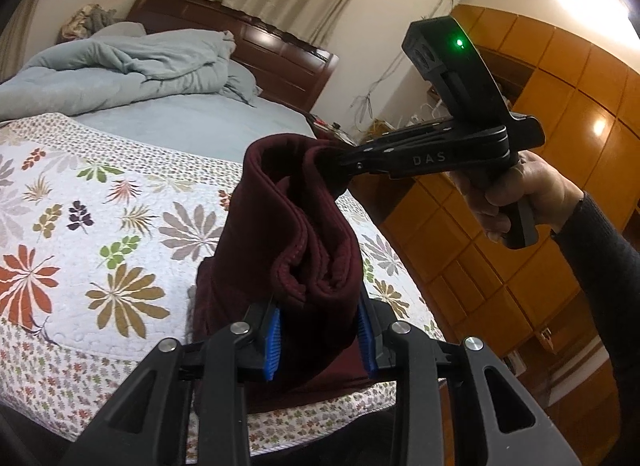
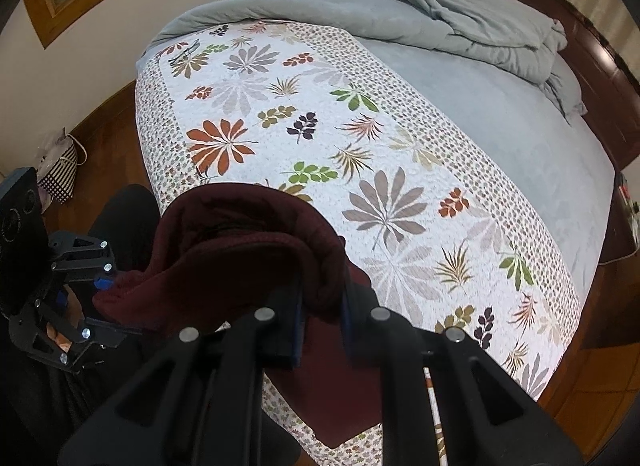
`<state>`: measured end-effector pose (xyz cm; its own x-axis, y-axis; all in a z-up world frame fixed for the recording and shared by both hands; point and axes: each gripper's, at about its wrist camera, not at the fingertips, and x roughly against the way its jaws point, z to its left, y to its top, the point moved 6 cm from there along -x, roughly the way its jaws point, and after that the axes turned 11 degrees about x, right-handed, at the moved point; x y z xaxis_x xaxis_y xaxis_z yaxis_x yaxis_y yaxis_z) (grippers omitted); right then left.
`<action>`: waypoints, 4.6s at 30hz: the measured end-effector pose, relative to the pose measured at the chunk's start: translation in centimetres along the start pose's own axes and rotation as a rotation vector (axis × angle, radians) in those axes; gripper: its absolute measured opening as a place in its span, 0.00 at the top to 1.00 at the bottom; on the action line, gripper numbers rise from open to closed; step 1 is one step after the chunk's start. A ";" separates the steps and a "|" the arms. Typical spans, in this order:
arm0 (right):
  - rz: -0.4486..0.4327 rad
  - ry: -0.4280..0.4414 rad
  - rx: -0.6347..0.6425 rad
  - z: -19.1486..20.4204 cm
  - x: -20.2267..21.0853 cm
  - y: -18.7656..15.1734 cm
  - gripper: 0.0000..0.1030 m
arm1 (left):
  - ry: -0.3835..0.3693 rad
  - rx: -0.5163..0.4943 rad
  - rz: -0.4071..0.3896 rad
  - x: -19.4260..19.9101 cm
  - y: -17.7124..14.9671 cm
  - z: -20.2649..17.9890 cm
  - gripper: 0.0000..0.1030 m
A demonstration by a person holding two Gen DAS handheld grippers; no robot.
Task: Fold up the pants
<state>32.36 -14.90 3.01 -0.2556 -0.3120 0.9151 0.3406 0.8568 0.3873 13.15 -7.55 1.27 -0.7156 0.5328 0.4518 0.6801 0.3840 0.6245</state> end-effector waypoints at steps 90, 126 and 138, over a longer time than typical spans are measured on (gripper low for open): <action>-0.015 0.035 -0.267 -10.5 -13.0 -31.6 0.76 | 0.003 -0.170 0.521 -24.7 -17.9 -7.2 0.67; -0.294 0.294 -1.040 -3.6 -13.6 -34.2 0.77 | -0.028 0.220 0.287 -14.4 -8.3 12.8 0.23; -0.398 0.221 -1.175 -6.7 -12.5 -38.6 0.52 | -0.262 0.317 0.262 -18.0 -1.0 10.9 0.23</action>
<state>28.50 -46.84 -22.57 -0.4077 -0.6233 0.6673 0.9016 -0.1588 0.4025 27.08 -9.29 -14.36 -0.4771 0.7985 0.3671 0.8763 0.4003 0.2680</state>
